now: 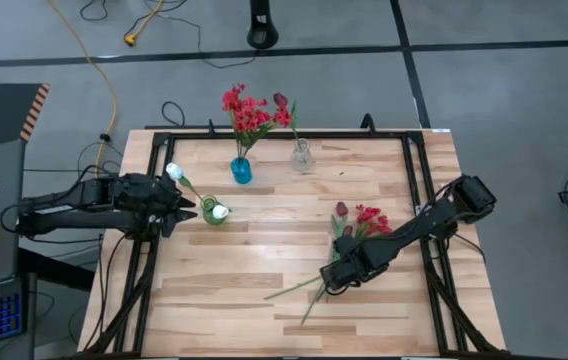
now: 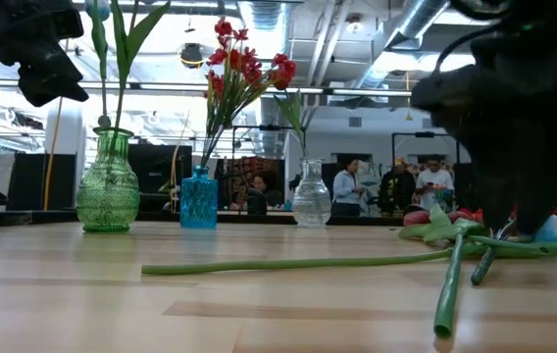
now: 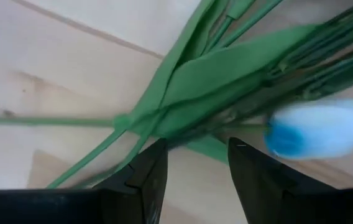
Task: Sort flowers into vase by color
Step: Put the red flowers into the blue vase
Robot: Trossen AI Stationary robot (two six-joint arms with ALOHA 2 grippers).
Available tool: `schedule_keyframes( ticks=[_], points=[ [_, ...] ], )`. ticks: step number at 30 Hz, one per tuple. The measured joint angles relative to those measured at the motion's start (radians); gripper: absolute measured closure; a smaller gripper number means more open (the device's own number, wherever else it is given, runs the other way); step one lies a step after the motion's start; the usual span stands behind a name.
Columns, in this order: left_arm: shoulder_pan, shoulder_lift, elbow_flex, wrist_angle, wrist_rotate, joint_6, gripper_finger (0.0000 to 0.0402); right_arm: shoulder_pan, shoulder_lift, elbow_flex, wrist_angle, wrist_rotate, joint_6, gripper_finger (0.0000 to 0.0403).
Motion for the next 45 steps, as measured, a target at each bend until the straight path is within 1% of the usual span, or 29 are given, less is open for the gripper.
schedule_keyframes(
  ticks=[8, 11, 14, 21, 25, 31, 36, 41, 45],
  points=[
    [0.000, 0.002, 0.000, -0.001, 0.000, 0.000, 0.0242, -0.015, 0.037, 0.000, 0.002, 0.018, -0.001, 0.0208],
    [0.000, 0.003, 0.000, -0.001, 0.000, 0.000, 0.0242, -0.021, 0.040, 0.000, -0.001, 0.019, -0.001, 0.0216],
    [0.000, 0.003, 0.000, -0.001, 0.000, 0.000, 0.0242, -0.021, 0.040, 0.000, 0.002, 0.024, -0.001, 0.0237],
    [0.000, 0.003, 0.000, -0.003, 0.000, 0.000, 0.0242, -0.021, 0.040, 0.000, 0.003, 0.032, -0.005, 0.0306],
    [0.000, 0.003, 0.000, -0.003, 0.000, 0.000, 0.0242, -0.021, 0.040, 0.000, 0.000, 0.061, -0.019, 0.0330],
    [0.000, 0.003, 0.000, -0.003, 0.000, 0.000, 0.0242, -0.024, 0.041, 0.000, 0.000, 0.096, -0.023, 0.0335],
    [0.000, 0.003, 0.000, -0.003, 0.000, 0.000, 0.0242, -0.027, 0.041, 0.000, 0.000, 0.099, -0.023, 0.0335],
    [0.000, 0.003, 0.000, -0.003, 0.000, 0.001, 0.0242, -0.028, 0.041, 0.000, 0.002, 0.101, -0.061, 0.0335],
    [0.000, 0.003, 0.000, -0.003, 0.000, 0.001, 0.0242, -0.034, 0.041, 0.000, 0.003, 0.101, -0.065, 0.0326]
  ],
)
